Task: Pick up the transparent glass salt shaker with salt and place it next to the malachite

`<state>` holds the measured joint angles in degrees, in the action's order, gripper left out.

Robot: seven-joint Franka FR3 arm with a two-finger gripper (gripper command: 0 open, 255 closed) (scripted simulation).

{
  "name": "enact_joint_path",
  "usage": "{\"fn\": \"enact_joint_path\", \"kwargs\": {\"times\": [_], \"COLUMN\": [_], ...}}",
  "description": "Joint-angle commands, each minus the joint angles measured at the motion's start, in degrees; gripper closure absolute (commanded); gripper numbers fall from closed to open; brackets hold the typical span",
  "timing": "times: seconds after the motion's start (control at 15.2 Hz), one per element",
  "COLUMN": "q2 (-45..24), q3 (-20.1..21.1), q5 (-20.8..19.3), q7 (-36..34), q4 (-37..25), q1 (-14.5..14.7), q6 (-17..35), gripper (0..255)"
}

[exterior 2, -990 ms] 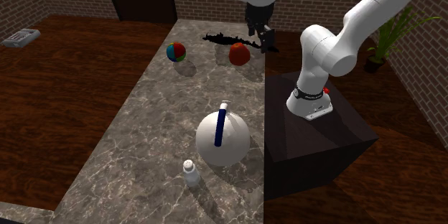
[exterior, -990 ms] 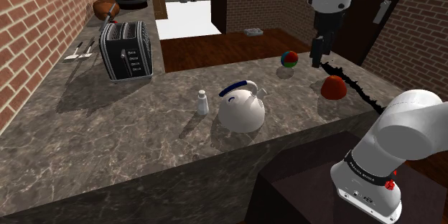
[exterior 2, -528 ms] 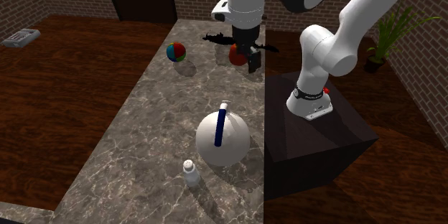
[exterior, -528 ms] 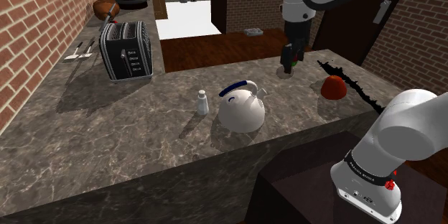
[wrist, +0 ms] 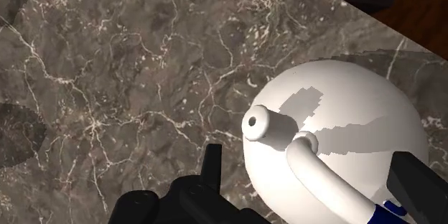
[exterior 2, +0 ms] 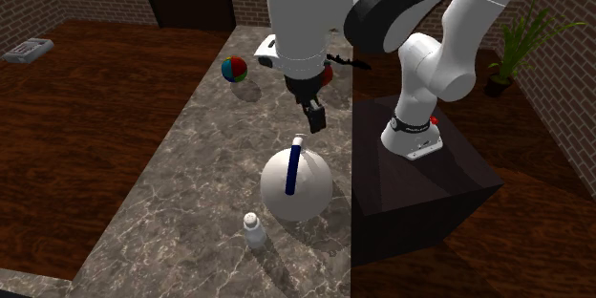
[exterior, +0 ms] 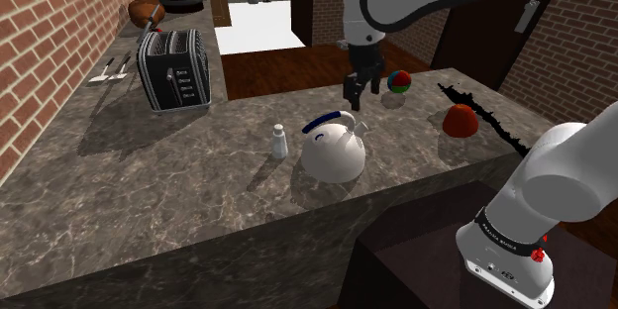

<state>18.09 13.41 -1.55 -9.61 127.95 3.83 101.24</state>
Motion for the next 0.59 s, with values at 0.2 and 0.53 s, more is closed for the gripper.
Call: {"fn": "enact_joint_path", "kwargs": {"times": [0.2, 0.53], "q2": [-11.06, -22.1], "q3": [3.14, 5.13], "q5": [-0.98, -3.42], "q7": [-5.4, -10.36], "q4": [-8.32, -17.87], "q1": [0.9, 2.42], "q6": [2.43, 3.39], "gripper": [0, 0]}}
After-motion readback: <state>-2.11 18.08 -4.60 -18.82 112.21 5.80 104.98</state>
